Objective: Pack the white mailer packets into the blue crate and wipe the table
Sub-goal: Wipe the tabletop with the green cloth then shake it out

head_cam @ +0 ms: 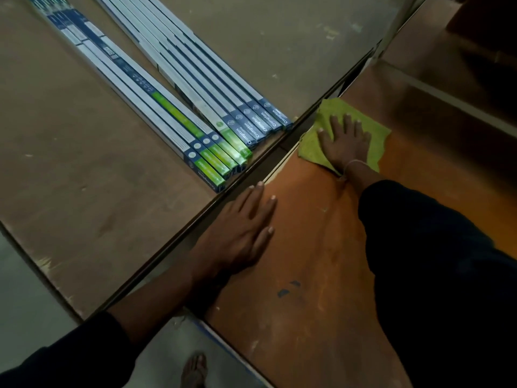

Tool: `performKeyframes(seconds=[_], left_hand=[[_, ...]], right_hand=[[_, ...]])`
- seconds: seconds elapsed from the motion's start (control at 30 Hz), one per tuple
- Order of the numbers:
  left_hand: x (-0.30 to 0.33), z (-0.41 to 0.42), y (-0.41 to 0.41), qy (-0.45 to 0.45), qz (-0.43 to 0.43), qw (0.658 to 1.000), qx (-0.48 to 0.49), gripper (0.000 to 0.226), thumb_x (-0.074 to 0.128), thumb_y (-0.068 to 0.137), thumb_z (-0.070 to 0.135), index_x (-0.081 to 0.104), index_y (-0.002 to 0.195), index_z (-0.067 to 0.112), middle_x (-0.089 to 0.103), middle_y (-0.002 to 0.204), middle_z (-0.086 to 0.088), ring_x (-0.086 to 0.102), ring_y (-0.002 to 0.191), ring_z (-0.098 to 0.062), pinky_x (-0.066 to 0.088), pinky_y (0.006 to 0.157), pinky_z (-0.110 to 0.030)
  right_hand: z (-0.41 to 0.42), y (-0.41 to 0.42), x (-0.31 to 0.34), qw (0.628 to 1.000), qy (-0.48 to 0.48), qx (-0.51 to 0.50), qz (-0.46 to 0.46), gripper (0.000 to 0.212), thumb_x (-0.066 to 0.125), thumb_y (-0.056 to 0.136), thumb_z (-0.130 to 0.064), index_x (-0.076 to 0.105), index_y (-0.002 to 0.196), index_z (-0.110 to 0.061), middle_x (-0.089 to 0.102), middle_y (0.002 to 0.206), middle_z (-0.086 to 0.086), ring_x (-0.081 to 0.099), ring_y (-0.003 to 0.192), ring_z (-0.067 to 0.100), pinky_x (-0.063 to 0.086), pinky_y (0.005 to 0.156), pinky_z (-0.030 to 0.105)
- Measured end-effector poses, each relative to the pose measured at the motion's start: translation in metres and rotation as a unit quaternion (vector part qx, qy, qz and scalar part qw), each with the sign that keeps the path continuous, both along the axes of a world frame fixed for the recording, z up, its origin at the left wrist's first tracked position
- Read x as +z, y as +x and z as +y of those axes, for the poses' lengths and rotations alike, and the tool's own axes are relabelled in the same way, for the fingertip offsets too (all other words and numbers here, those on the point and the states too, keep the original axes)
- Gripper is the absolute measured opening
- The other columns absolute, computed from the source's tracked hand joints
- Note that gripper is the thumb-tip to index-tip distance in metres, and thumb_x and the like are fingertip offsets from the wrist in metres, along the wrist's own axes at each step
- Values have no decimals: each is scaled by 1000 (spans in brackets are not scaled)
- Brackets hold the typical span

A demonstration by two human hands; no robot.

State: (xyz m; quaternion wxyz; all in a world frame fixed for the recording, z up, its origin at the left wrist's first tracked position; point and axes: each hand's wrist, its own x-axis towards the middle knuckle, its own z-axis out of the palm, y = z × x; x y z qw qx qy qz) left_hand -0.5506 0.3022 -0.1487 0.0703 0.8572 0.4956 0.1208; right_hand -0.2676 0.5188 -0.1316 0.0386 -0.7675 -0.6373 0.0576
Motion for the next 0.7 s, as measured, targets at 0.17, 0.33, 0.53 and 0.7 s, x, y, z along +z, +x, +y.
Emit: performKeyframes(seconds=[0.17,0.33,0.53,0.7], left_hand=[[-3,3,-3,-10,-6,1000,-12,65,27,106,53,19,163,22,6,171,-13,3,159,-27,23,125,-43],[-3,5,-5,-25,-9,1000,-10,68,23,104,56,19,163,22,6,171,-12,3,159,-26,23,125,-47],[4,1,-2,-27,0,999,-19,69,20,104,57,22,162,20,10,170,-16,5,159,-30,19,126,-49],[16,-8,-1,14,19,998,-56,62,30,105,47,46,149,7,40,155,-23,27,150,-41,24,124,-50]], right_hand=[[-17,33,-3,998,15,63,-23,78,10,89,-78,17,156,-40,10,167,-3,9,153,27,11,120,54],[-71,23,-5,996,-10,-91,-1,85,14,86,-78,15,158,-32,6,167,2,4,153,32,5,119,59],[-182,2,-5,998,13,-57,7,86,11,87,-81,13,158,-32,6,167,1,3,154,30,4,120,58],[-273,-30,-4,1000,7,-5,16,86,12,86,-84,7,158,-37,-3,167,-5,-7,154,25,-3,121,55]])
